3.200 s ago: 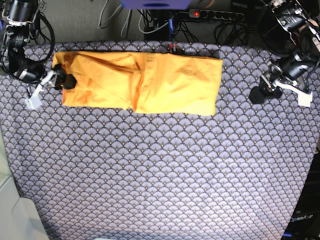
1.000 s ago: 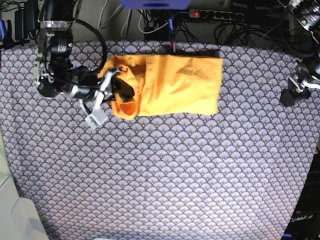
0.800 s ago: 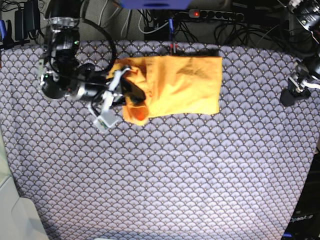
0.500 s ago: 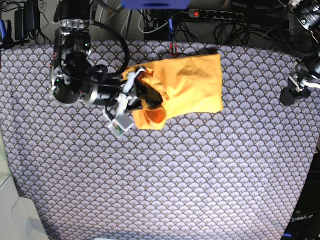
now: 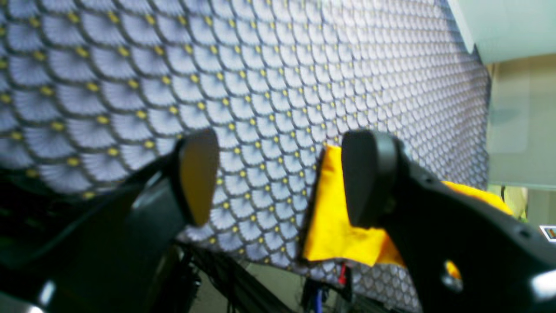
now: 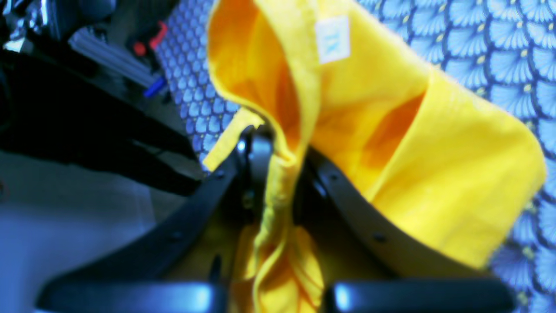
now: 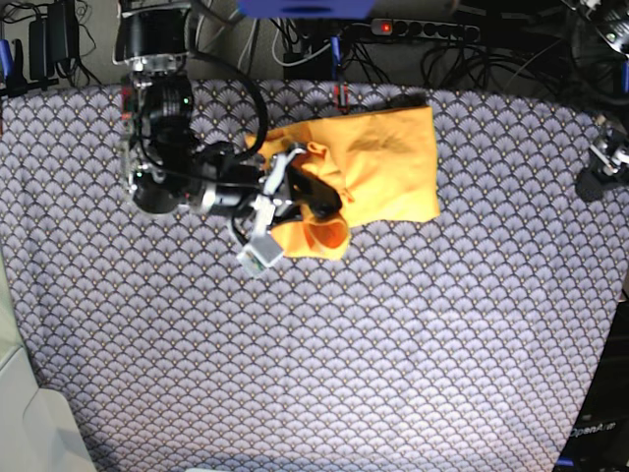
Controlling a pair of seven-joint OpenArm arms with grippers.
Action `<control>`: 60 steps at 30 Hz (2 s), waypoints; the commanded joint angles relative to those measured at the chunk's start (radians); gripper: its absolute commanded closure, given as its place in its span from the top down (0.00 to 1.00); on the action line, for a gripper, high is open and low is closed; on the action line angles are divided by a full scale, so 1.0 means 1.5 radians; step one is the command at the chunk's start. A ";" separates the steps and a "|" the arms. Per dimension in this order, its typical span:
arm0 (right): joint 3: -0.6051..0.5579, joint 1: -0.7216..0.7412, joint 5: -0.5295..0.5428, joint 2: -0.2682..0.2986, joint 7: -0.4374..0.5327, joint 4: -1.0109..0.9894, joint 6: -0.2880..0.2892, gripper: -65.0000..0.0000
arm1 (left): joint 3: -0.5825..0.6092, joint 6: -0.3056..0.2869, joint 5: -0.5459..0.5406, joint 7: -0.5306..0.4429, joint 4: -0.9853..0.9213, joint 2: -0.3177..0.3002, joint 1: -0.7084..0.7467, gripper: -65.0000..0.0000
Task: Fold the T-shirt properly
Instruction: 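Lift the strip end with the right gripper and fold it over the middle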
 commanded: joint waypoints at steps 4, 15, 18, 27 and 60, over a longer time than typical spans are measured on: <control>-0.045 0.035 0.025 -0.009 0.047 -0.018 0.002 0.00 | -0.009 -0.002 -0.011 -0.009 -0.025 -0.031 0.001 0.67; -0.128 0.071 0.025 -0.029 0.100 -0.041 0.002 0.00 | -0.009 -0.002 -0.011 -0.012 -0.067 -0.050 0.001 0.67; -0.150 0.072 0.025 -0.027 0.116 -0.061 0.002 0.00 | -0.009 -0.002 -0.011 -0.012 -0.068 -0.050 0.001 0.67; -0.196 0.093 0.025 -0.029 0.158 -0.156 0.002 0.00 | -0.008 -0.002 -0.011 -0.013 -0.068 -0.050 -0.001 0.67; -0.281 0.141 0.025 -0.049 0.188 -0.224 0.002 0.52 | -0.006 -0.002 -0.012 -0.010 -0.067 -0.044 -0.001 0.67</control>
